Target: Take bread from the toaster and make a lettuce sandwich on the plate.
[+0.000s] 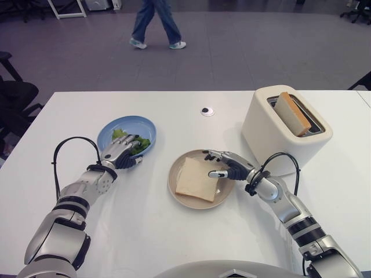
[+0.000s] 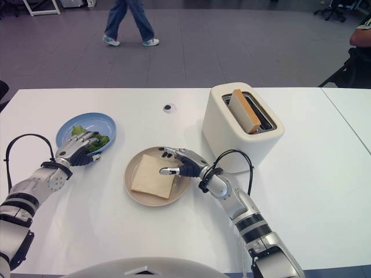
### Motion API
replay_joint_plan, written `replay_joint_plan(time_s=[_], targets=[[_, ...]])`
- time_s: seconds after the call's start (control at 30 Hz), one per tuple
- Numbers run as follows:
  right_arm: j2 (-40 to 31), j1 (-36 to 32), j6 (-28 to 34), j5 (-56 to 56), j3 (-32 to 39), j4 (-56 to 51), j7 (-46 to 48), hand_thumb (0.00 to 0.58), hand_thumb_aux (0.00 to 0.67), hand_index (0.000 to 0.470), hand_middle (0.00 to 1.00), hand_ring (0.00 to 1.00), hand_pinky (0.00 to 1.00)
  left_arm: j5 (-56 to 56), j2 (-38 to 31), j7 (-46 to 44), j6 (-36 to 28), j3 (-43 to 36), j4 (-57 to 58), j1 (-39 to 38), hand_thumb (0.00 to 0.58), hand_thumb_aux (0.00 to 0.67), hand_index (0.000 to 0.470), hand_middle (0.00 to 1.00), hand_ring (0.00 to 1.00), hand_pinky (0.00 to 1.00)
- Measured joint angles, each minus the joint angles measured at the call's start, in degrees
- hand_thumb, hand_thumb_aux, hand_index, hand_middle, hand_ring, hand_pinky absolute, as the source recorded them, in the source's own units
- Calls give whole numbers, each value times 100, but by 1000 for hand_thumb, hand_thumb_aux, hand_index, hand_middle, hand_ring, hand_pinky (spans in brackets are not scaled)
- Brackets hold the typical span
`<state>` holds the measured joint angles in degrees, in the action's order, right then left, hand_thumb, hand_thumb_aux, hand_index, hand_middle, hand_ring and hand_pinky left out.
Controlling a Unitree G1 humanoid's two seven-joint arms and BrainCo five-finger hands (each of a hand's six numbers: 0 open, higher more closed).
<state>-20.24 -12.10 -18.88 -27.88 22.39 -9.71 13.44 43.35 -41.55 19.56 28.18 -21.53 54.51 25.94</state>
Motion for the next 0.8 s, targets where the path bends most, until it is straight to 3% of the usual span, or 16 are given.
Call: replay_joint_plan(time_s=[0.1,0.2,0.37,0.4,0.43,0.47,0.53,0.57,0.8], targets=[[7,1,2,29,-44,65,-1,0,0,0,0,0,0,-151,-28,-34,183,5,-24,-40,491,407,286,0,0,0],[9,6,4,43,-53,73,-1,0,0,0,0,0,0,-357,-38,-186,511,21,-197,-162,464,370,260,0,0,0],[1,13,4,50,-64,81,2,0,0,0,0,0,0,-788,-116,-765,1040,122,-671,-546,371,268,188,0,0,0],[-3,13,4,54,-73,85,4,0,0,0,0,0,0,-877,-168,-911,1145,136,-773,-650,331,231,162,0,0,0],[-5,16,5,56,-88,92,8,0,0,0,0,0,0,-971,-246,-1053,1226,162,-903,-763,337,236,166,0,0,0],[-8,22,5,61,-100,112,12,0,0,0,0,0,0,-1041,-304,-1168,1274,188,-994,-836,288,194,136,0,0,0],[-12,38,4,87,-132,143,29,0,0,0,0,0,0,-1148,-442,-1381,1352,239,-1219,-1003,62,37,26,0,0,0],[-16,45,4,88,-145,145,38,0,0,0,0,0,0,-1230,-477,-1475,1367,280,-1336,-1096,0,0,0,0,0,0],[-20,47,-1,91,-165,147,71,0,0,0,0,0,0,-1428,-541,-1736,1447,585,-1605,-1396,0,0,0,0,0,0]])
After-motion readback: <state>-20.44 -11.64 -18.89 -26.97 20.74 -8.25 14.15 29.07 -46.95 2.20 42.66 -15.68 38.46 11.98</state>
